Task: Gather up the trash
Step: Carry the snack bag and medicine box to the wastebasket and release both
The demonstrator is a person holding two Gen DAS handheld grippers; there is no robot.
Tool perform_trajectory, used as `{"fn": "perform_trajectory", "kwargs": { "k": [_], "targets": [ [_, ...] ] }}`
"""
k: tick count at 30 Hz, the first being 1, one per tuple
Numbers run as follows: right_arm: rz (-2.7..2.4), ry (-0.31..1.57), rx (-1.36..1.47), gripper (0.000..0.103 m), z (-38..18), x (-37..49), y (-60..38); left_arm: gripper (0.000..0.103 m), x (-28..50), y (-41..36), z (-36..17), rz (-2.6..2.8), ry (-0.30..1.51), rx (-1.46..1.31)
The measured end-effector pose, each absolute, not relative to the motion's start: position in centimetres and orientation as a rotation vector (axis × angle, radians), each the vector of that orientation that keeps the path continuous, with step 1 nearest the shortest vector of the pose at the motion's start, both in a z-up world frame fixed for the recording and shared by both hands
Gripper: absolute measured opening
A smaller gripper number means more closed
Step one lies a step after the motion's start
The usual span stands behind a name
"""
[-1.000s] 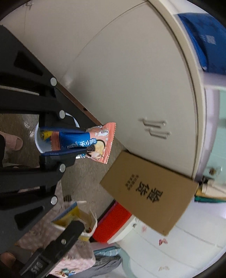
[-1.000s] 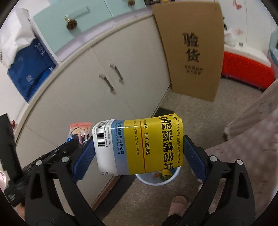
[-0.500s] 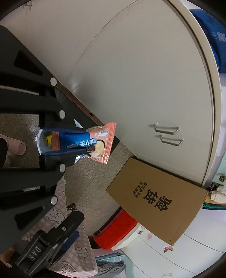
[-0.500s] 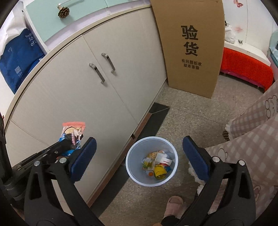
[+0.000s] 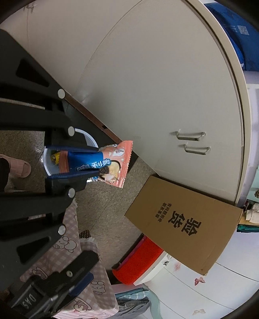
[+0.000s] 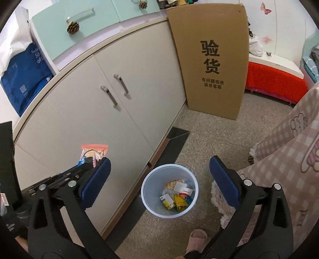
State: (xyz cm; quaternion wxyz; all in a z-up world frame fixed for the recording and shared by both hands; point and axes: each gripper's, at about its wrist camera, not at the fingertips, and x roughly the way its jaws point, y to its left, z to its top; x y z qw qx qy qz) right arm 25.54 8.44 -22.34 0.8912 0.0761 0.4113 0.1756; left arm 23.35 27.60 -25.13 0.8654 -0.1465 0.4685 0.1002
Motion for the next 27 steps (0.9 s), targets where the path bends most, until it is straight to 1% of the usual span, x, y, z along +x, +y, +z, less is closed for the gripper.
{"fn": "perform_trajectory", "kwargs": {
  "k": [9, 12, 13, 14, 15, 16, 27],
  "targets": [
    [0.333, 0.8, 0.199, 0.097, -21.2, 25.4, 6.4, 0.017, 24.9, 26.0, -24.7, 0.191, 0.99, -0.276],
    [0.322, 0.786, 0.208, 0.097, -21.0, 25.3, 5.8, 0.019, 25.4, 25.4, -24.4, 0.186, 0.987, -0.272],
    [0.319, 0.785, 0.21, 0.097, -21.0, 25.3, 5.6, 0.028, 25.6, 25.3, -24.3, 0.179, 0.979, -0.274],
    [0.315, 0.786, 0.213, 0.097, -21.0, 25.3, 5.3, 0.039, 25.8, 25.2, -24.3, 0.186, 0.983, -0.272],
    [0.313, 0.785, 0.217, 0.097, -20.9, 25.2, 5.2, 0.068, 26.0, 25.1, -24.3, 0.2, 0.989, -0.27],
    [0.312, 0.784, 0.222, 0.097, -20.9, 25.2, 5.0, 0.074, 26.0, 25.1, -24.2, 0.223, 0.984, -0.267],
    [0.296, 0.737, 0.259, 0.097, -18.6, 23.7, 2.3, 0.074, 24.6, 22.6, -21.9, 0.189, 0.96, -0.268]
  ]
}}
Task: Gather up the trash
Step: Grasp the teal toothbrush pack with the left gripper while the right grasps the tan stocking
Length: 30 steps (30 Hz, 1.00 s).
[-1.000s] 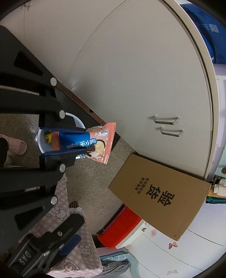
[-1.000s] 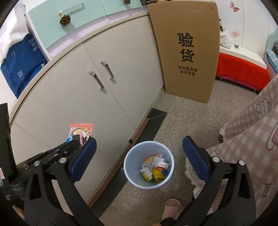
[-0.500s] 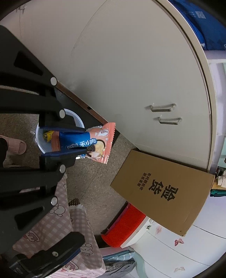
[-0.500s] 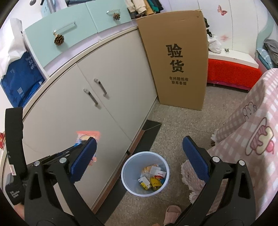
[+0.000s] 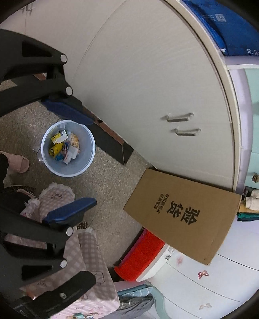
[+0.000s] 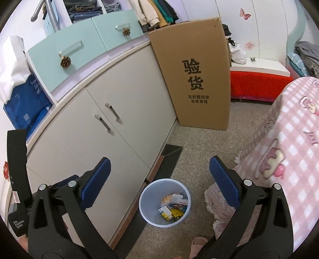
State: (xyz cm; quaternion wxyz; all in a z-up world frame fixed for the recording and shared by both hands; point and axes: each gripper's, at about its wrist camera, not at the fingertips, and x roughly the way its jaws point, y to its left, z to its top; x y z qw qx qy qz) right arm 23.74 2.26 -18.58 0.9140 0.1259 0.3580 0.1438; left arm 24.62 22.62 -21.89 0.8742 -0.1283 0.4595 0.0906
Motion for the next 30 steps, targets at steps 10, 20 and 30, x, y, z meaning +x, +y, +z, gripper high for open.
{"fn": "perform_trajectory", "kwargs": {
  "k": [10, 20, 30],
  "targets": [
    [0.231, 0.654, 0.312, 0.097, -14.0, 20.7, -5.1, 0.074, 22.7, 15.7, -16.3, 0.082, 0.868, -0.215],
    [-0.023, 0.615, 0.385, 0.097, -12.3, 17.2, -19.7, 0.074, 23.5, -0.5, -12.7, -0.205, 0.854, -0.045],
    [-0.235, 0.638, 0.462, 0.097, -14.7, 14.8, -32.1, 0.074, 25.6, -16.0, -14.8, -0.449, 0.905, 0.183]
  ]
}}
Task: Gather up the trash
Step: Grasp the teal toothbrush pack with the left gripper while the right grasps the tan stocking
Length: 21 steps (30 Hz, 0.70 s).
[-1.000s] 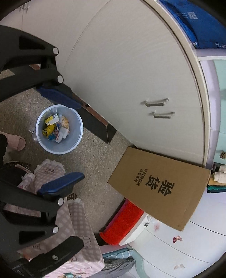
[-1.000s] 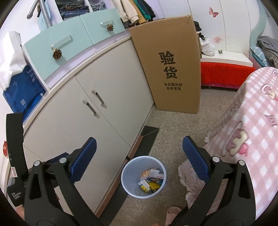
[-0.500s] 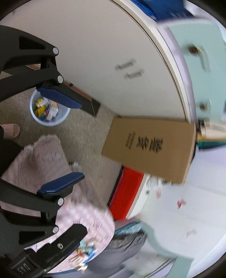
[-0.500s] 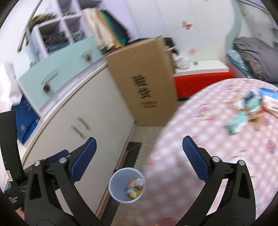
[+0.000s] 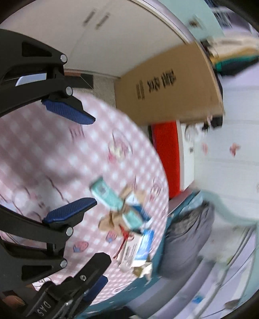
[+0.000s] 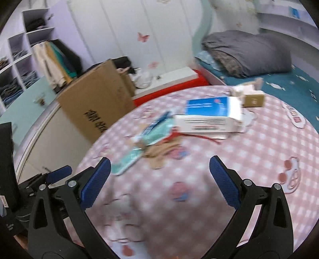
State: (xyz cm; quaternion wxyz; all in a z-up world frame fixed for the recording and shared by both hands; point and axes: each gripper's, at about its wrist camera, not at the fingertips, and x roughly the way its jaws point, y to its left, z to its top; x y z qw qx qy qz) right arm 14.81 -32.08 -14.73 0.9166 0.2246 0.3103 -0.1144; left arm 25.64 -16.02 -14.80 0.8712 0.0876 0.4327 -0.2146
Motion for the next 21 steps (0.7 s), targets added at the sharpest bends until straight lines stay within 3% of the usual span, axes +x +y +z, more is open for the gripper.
{"fn": "perform_trajectory", "kwargs": {
  "k": [8, 14, 16, 21],
  "targets": [
    [-0.28, 0.678, 0.488, 0.097, -16.8, 15.0, -35.5, 0.074, 27.6, -22.0, -18.0, -0.491, 0.945, 0.341],
    [-0.268, 0.694, 0.479, 0.097, -17.4, 16.1, -35.7, 0.047, 29.0, -22.8, -18.9, -0.543, 0.984, 0.348],
    [-0.266, 0.701, 0.477, 0.097, -17.5, 16.5, -35.5, 0.033, 29.0, -22.9, -18.9, -0.548, 0.971, 0.355],
    [-0.235, 0.719, 0.489, 0.097, -17.8, 17.5, -35.1, 0.026, 28.8, -22.1, -18.6, -0.569, 0.957, 0.292]
  ]
}}
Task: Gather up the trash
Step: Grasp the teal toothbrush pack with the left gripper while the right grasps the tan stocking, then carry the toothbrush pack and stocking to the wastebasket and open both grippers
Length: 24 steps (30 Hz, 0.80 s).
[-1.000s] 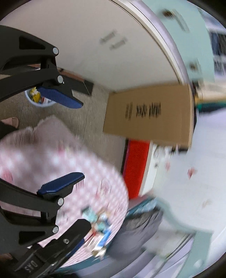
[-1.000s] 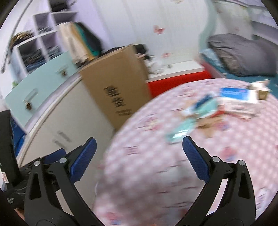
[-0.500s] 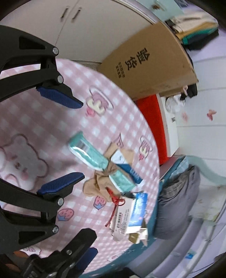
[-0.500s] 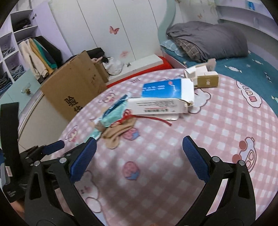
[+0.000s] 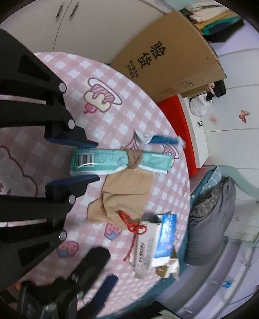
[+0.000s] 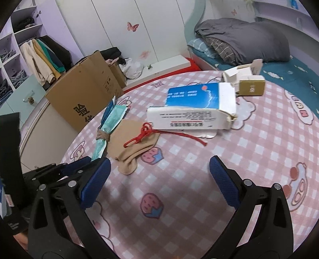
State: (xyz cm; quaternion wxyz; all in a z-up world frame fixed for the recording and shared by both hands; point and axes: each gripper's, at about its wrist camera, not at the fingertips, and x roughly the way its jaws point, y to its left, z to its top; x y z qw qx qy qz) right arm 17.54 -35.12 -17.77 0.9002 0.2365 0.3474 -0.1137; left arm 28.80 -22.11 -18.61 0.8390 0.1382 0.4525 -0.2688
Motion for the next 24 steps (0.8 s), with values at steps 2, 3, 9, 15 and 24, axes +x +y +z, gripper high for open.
{"fn": "perform_trajectory", "kwargs": {
  "k": [2, 3, 9, 15, 24],
  "targets": [
    [-0.22, 0.722, 0.501, 0.097, -17.8, 18.0, -34.9, 0.026, 28.6, -21.2, -18.2, -0.57, 0.933, 0.245],
    [-0.213, 0.723, 0.506, 0.097, -17.8, 18.2, -34.8, 0.026, 28.5, -20.8, -18.0, -0.57, 0.923, 0.232],
    [-0.2, 0.744, 0.495, 0.093, -18.0, 20.0, -33.8, 0.026, 28.2, -17.6, -17.0, -0.64, 0.923, 0.089],
    [-0.223, 0.769, 0.441, 0.063, -18.3, 22.1, -32.8, 0.025, 27.0, -15.2, -15.8, -0.631, 0.877, 0.035],
    [-0.139, 0.756, 0.49, 0.007, -17.6, 19.8, -31.9, 0.025, 25.7, -11.2, -13.8, -0.523, 0.82, -0.004]
  ]
}}
